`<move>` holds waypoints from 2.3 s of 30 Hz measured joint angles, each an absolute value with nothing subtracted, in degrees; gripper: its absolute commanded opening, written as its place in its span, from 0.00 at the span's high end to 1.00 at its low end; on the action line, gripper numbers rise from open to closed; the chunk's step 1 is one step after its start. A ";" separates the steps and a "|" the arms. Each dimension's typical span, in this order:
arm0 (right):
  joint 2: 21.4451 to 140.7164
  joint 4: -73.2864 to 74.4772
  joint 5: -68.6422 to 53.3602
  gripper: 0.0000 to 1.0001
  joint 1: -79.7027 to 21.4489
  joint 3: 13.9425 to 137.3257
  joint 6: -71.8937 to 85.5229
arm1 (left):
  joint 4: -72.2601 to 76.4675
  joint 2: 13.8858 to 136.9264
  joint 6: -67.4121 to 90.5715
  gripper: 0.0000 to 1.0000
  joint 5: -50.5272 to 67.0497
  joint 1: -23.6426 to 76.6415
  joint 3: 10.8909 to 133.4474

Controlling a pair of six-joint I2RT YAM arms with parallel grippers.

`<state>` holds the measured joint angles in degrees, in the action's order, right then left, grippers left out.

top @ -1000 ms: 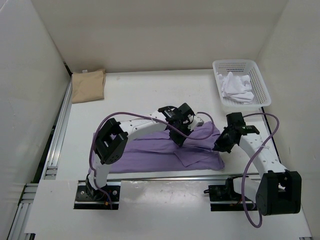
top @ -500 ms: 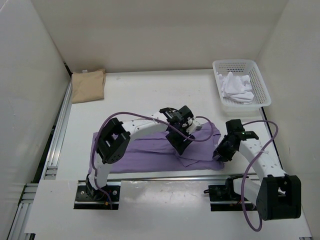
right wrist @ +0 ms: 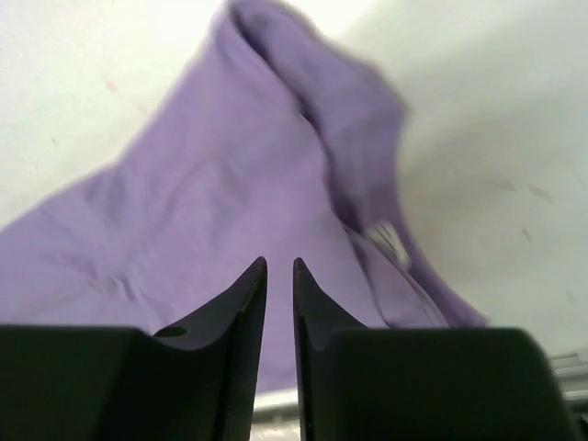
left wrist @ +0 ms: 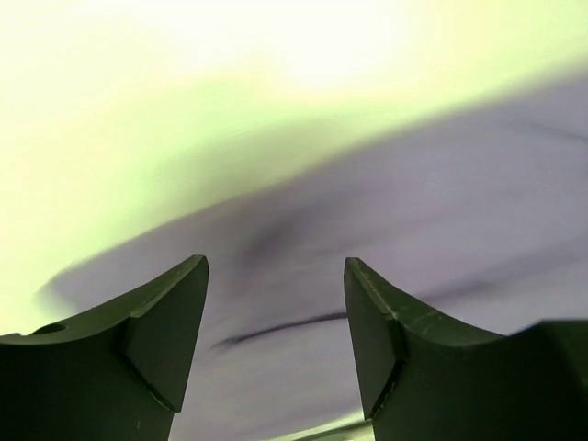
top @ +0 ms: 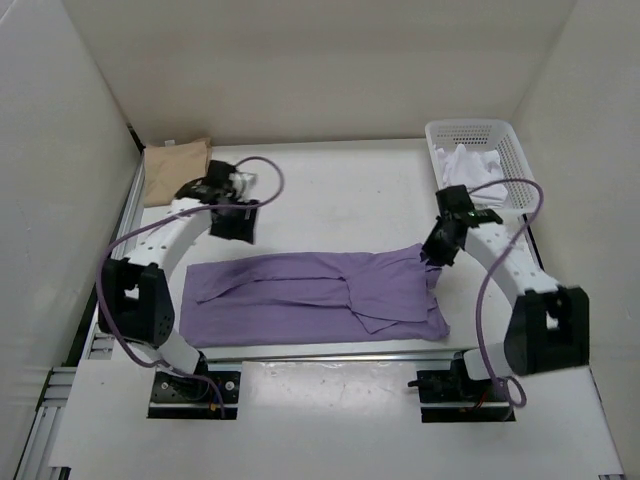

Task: Fold and stack the t-shirts
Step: Fold the other side of the tshirt into a rectangle

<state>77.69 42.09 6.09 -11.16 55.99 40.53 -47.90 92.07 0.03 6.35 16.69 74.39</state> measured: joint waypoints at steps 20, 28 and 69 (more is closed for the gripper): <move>111.68 41.56 14.55 0.80 -15.55 76.95 39.00 | -42.17 106.52 -0.03 0.35 -3.95 -6.92 69.30; 117.71 41.98 16.45 0.80 -15.55 86.28 39.00 | -39.07 113.23 -0.01 0.24 -4.14 -8.54 79.75; 87.66 37.26 4.38 0.69 -13.19 51.18 38.50 | -46.39 102.00 -0.01 0.58 5.08 -6.20 64.23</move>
